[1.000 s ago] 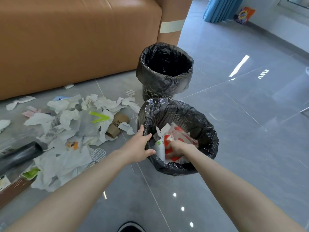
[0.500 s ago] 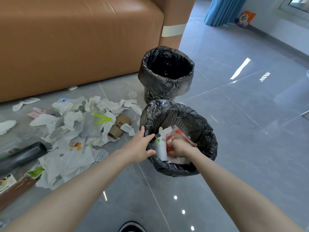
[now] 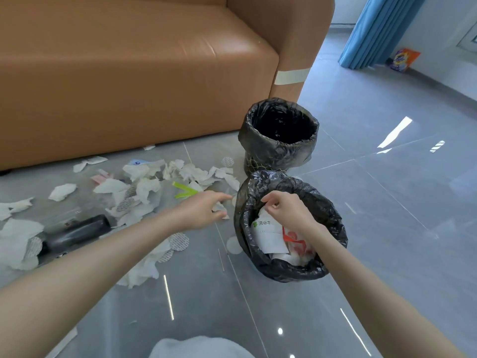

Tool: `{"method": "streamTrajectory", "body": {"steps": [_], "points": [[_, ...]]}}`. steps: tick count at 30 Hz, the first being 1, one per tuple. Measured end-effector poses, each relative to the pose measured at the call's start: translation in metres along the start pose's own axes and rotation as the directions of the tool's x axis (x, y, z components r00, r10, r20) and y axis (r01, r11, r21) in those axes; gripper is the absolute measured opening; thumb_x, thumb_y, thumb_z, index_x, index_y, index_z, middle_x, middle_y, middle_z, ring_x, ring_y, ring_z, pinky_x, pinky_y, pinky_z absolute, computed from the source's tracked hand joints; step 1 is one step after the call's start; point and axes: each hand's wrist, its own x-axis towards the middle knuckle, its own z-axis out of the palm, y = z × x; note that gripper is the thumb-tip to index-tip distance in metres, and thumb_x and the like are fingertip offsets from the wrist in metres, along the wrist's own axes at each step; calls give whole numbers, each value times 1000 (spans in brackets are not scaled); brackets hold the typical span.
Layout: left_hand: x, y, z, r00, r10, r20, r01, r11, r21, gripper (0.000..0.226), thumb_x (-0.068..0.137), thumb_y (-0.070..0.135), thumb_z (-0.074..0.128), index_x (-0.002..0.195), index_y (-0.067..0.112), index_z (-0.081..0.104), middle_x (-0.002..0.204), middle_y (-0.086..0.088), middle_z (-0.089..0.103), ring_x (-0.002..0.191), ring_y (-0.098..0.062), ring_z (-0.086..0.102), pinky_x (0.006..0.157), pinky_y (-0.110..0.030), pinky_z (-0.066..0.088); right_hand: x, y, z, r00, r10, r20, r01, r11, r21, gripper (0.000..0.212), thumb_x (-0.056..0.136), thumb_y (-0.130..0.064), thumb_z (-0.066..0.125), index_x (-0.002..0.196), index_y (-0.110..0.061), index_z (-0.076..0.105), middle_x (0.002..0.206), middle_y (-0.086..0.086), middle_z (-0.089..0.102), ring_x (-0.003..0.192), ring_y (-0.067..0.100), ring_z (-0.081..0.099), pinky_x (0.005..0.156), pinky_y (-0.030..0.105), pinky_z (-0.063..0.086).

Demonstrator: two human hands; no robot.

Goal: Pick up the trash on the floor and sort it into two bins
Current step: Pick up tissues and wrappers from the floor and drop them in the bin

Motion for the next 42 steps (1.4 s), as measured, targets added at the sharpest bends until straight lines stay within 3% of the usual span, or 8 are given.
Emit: {"method": "streamTrajectory", "body": {"steps": [3,10,18,24,28,35,39,42], "points": [[-23,-22,-13,997,-69,-27,68,997,-30,43,96,28,48,139,26,42,138,5,49,125,-14,47,94,-24,39,-1,-37,7,996,-82,36,78,994,82,19,93,-21,54,108,-21,66,95,-4,69,58,1,53,54,15,40],[-77,-113,5,944,-306,-125,277,939,-204,39,94,28,51,133,26,49,124,3,60,111,-14,57,91,-28,44,6,-103,79,965,-180,190,173,983,57,20,90,-19,53,102,-18,68,96,3,69,89,21,64,80,33,52],[-98,-197,84,797,-580,-167,449,755,-478,44,94,18,52,137,16,45,134,-7,52,119,-22,52,96,-28,40,27,-115,203,853,-210,478,247,969,-15,39,90,-22,58,129,-19,53,135,4,50,126,22,46,100,31,40],[-99,-239,138,712,-684,-158,543,679,-494,55,92,13,50,144,16,33,146,-10,35,134,-25,33,107,-29,27,40,-129,280,793,-278,542,343,939,-19,54,88,-27,61,138,-27,43,143,1,39,126,25,41,101,36,41],[-100,-259,163,659,-704,-266,536,687,-490,55,92,4,43,144,16,33,149,-5,31,136,-25,26,109,-28,23,38,-137,318,766,-304,567,435,894,-108,58,86,-30,60,141,-31,40,146,-2,33,128,26,36,100,39,42],[-82,-278,175,647,-620,-444,479,783,-397,53,93,19,54,143,22,36,152,1,28,138,-20,21,113,-28,17,22,-112,336,756,-454,471,591,783,-193,28,84,-19,57,111,-18,63,122,-3,49,110,22,47,77,35,47],[-73,-283,180,693,-635,-340,532,770,-352,66,89,28,60,147,29,27,153,4,25,139,-21,20,111,-35,22,17,-107,324,818,-388,425,412,911,38,19,83,-12,56,101,-12,63,103,-1,60,95,21,55,72,34,45],[-73,-284,187,674,-642,-366,557,767,-319,63,86,27,63,142,31,35,143,5,37,129,-21,28,101,-32,27,12,-117,309,868,-322,379,260,943,206,10,87,-17,52,97,-17,52,82,-2,57,68,12,50,60,29,38]]}}
